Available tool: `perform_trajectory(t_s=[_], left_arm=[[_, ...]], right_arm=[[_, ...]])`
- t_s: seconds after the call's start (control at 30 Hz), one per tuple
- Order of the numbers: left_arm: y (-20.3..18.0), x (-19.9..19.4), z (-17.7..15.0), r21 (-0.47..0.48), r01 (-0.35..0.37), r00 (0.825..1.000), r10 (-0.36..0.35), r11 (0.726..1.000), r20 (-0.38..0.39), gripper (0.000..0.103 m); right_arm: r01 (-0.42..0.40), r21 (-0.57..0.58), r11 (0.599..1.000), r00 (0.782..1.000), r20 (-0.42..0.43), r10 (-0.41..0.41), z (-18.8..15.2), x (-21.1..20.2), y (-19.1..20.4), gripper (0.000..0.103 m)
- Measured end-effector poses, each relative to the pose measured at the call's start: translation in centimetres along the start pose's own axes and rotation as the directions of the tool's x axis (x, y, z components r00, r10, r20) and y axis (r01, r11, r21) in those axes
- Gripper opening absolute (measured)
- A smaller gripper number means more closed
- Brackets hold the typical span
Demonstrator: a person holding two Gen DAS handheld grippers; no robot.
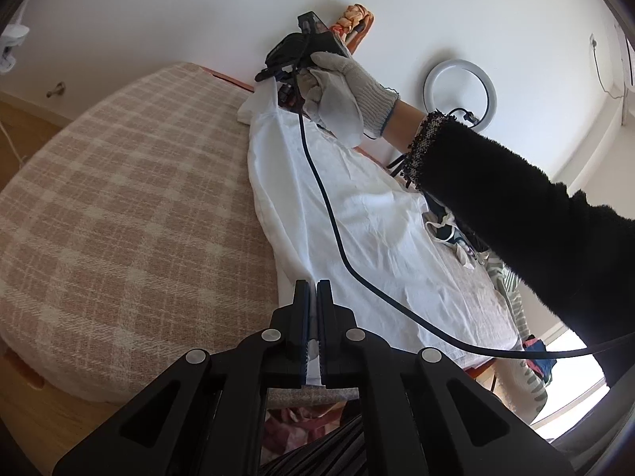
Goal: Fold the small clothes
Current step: 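Grasp the sleeve side edge with both grippers and fold it over the shirt's middle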
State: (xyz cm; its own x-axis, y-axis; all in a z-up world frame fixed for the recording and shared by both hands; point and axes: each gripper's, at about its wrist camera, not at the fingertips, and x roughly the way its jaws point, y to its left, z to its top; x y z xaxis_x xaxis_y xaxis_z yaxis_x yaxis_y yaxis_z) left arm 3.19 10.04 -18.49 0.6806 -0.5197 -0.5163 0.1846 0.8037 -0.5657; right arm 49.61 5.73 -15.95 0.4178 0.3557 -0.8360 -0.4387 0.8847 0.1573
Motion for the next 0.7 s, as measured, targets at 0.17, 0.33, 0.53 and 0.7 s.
perform_trajectory(t_s=[0.17, 0.33, 0.53, 0.7], left_arm=[[1.0, 0.0, -0.2, -0.047, -0.001, 1.0, 0.002, 0.999, 0.004, 0.002], [0.5, 0.2, 0.1, -0.017, 0.005, 1.0, -0.005, 1.0, -0.026, 0.002], [-2.4, 1.1, 0.1, 0.062, 0.072, 0.996, -0.069, 0.995, -0.056, 0.002], [-5.2, 3.2, -0.6, 0.122, 0.157, 0.982, -0.141, 0.98, -0.127, 0.002]], right_arm=[[0.03, -0.031, 0.999, 1.0, 0.006, -0.03, -0.8, -0.2, 1.0, 0.006], [0.016, -0.017, 1.0, 1.0, 0.012, -0.016, -0.9, -0.6, 0.5, 0.006], [-0.009, 0.005, 1.0, 0.998, 0.063, 0.009, -1.2, -4.1, -2.4, 0.006], [-0.017, 0.085, 0.996, 0.993, 0.121, 0.007, -3.0, -7.4, -8.4, 0.006]])
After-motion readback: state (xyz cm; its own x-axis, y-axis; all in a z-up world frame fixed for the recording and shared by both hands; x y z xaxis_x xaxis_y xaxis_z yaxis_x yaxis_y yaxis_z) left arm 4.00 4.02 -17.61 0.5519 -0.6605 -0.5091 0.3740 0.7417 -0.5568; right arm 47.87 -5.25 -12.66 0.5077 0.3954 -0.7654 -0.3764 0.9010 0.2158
